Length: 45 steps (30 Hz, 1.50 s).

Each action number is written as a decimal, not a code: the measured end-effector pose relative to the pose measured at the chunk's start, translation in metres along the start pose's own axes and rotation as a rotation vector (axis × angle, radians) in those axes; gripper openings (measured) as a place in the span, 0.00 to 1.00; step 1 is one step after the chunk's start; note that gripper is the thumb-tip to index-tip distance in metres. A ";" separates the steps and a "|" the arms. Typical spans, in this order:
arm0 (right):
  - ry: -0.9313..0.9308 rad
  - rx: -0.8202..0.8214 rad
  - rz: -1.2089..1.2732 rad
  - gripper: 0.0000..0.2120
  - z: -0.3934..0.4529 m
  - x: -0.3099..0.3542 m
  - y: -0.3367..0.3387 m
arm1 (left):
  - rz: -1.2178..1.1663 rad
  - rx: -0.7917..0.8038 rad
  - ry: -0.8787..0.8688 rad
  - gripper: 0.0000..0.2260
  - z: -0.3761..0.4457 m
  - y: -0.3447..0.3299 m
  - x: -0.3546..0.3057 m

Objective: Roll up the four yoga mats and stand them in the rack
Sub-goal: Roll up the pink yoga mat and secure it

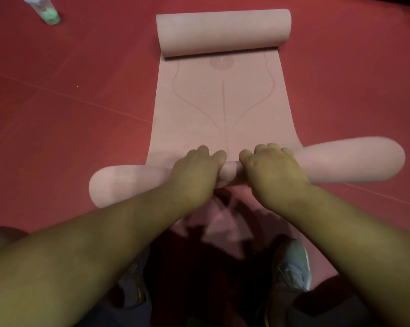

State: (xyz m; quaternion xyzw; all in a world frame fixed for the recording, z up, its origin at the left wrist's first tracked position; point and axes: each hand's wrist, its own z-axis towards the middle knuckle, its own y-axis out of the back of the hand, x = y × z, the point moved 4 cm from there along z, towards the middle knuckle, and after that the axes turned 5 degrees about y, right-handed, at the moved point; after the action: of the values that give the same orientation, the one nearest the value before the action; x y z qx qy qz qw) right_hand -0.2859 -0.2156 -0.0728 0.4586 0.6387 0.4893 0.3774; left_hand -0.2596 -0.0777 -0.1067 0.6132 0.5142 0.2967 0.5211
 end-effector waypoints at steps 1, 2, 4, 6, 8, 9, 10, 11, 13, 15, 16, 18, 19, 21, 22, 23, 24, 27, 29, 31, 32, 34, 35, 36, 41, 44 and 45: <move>-0.015 0.000 0.001 0.14 0.000 -0.001 0.001 | -0.004 -0.006 -0.004 0.14 0.000 0.000 0.000; -0.025 -0.005 0.005 0.14 0.000 -0.002 0.002 | 0.008 -0.009 -0.010 0.15 0.000 0.000 -0.001; -0.033 -0.028 0.039 0.13 0.001 -0.004 0.004 | 0.038 -0.028 -0.038 0.16 0.000 0.003 -0.005; -0.041 -0.063 0.072 0.11 0.003 -0.009 0.004 | 0.006 -0.093 -0.087 0.16 -0.002 0.008 -0.009; -0.032 -0.107 0.102 0.11 0.005 -0.014 0.001 | -0.062 -0.124 -0.128 0.15 -0.003 0.010 -0.012; -0.026 -0.129 0.117 0.11 0.006 -0.016 -0.001 | -0.085 -0.108 -0.135 0.15 -0.002 0.008 -0.012; -0.022 -0.146 0.128 0.13 0.007 -0.017 -0.003 | -0.098 -0.087 -0.131 0.15 -0.002 0.006 -0.011; -0.008 -0.161 0.121 0.15 0.008 -0.017 -0.005 | -0.104 -0.061 -0.118 0.14 -0.001 0.003 -0.010; 0.027 -0.213 0.081 0.16 0.008 -0.013 -0.006 | -0.106 0.001 -0.087 0.14 0.001 -0.001 -0.006; 0.064 -0.208 0.053 0.12 0.007 -0.007 -0.002 | -0.122 0.059 -0.073 0.13 0.003 -0.002 -0.003; 0.085 -0.180 0.045 0.10 0.006 -0.004 -0.001 | -0.127 0.080 -0.074 0.13 0.004 0.000 -0.002; 0.089 -0.138 0.087 0.10 0.005 -0.004 -0.001 | -0.113 0.081 -0.082 0.13 0.006 0.005 -0.002; 0.077 -0.130 0.105 0.10 0.005 -0.006 -0.001 | -0.099 0.051 -0.086 0.13 0.007 0.009 -0.003; 0.043 -0.196 0.147 0.10 0.005 -0.007 0.002 | -0.020 -0.096 -0.083 0.14 0.005 0.016 -0.005; 0.018 -0.238 0.161 0.11 0.005 -0.008 0.005 | 0.047 -0.192 -0.075 0.14 0.004 0.019 -0.005; -0.005 -0.256 0.170 0.12 0.005 -0.009 0.007 | 0.090 -0.271 -0.068 0.15 0.002 0.021 -0.005; -0.021 -0.260 0.173 0.14 0.006 -0.010 0.008 | 0.085 -0.332 -0.068 0.14 0.000 0.022 -0.005; -0.019 -0.370 0.211 0.19 0.006 -0.012 0.012 | -0.081 -0.434 -0.069 0.10 0.001 0.021 -0.001; -0.023 -0.460 0.152 0.22 0.007 -0.012 0.015 | -0.136 -0.392 -0.045 0.10 0.003 0.020 0.001; -0.067 -0.463 0.057 0.23 0.008 -0.015 0.014 | -0.189 -0.278 -0.025 0.14 0.005 0.020 0.000; -0.086 -0.433 0.016 0.23 0.009 -0.017 0.014 | -0.214 -0.237 -0.020 0.17 0.006 0.021 0.000; -0.110 -0.372 -0.041 0.20 0.012 -0.022 0.013 | -0.191 -0.239 -0.023 0.16 0.009 0.024 0.000; -0.114 -0.345 -0.049 0.17 0.013 -0.024 0.012 | -0.154 -0.261 -0.030 0.13 0.009 0.025 -0.001; -0.121 -0.307 -0.042 0.13 0.013 -0.024 0.013 | -0.128 -0.297 -0.043 0.11 0.008 0.026 -0.001; -0.214 -0.189 0.049 0.03 0.013 -0.023 0.014 | -0.105 -0.395 -0.081 0.10 0.010 0.017 0.000; -0.177 -0.176 0.021 0.05 0.013 -0.019 0.009 | -0.058 -0.393 -0.081 0.13 0.003 0.008 -0.007; -0.128 -0.172 0.027 0.04 0.013 -0.017 0.006 | -0.040 -0.348 -0.057 0.14 0.001 0.005 -0.008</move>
State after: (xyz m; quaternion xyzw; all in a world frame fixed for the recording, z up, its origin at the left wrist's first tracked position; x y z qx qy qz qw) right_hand -0.2671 -0.2277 -0.0699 0.4635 0.5625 0.5170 0.4488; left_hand -0.2591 -0.0849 -0.1008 0.5115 0.4524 0.3532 0.6395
